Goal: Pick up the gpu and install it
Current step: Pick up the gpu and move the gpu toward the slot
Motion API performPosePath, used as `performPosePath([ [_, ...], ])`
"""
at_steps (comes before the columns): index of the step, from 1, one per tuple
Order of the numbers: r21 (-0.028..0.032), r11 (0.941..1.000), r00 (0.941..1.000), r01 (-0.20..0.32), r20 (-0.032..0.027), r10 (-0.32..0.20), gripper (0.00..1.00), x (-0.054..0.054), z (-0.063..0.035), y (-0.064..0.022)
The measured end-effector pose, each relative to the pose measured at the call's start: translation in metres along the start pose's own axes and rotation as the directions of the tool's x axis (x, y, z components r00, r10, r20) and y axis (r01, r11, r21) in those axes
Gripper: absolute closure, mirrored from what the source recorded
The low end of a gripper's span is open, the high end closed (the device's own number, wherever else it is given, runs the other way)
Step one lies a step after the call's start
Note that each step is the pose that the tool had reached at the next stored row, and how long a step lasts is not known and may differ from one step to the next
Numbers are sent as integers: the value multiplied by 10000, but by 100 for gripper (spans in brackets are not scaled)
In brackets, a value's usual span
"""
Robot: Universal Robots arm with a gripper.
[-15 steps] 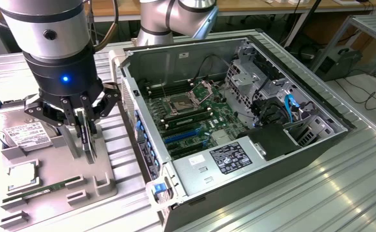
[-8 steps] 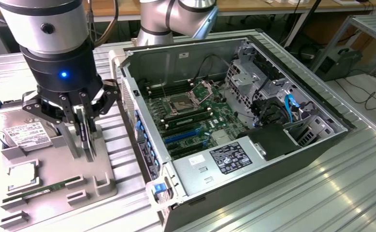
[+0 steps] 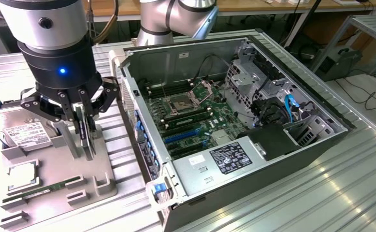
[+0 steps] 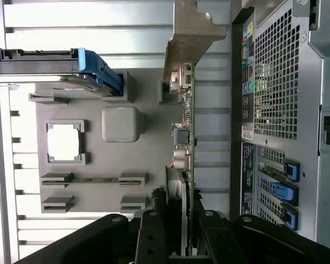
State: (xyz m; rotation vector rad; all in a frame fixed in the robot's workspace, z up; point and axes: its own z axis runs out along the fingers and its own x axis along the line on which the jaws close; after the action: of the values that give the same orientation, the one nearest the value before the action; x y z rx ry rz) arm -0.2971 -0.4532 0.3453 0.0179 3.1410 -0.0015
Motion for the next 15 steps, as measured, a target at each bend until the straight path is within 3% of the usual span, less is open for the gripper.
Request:
performPosePath([
  [15,1,10000,10000,0,-1,0,73,0,-123,0],
])
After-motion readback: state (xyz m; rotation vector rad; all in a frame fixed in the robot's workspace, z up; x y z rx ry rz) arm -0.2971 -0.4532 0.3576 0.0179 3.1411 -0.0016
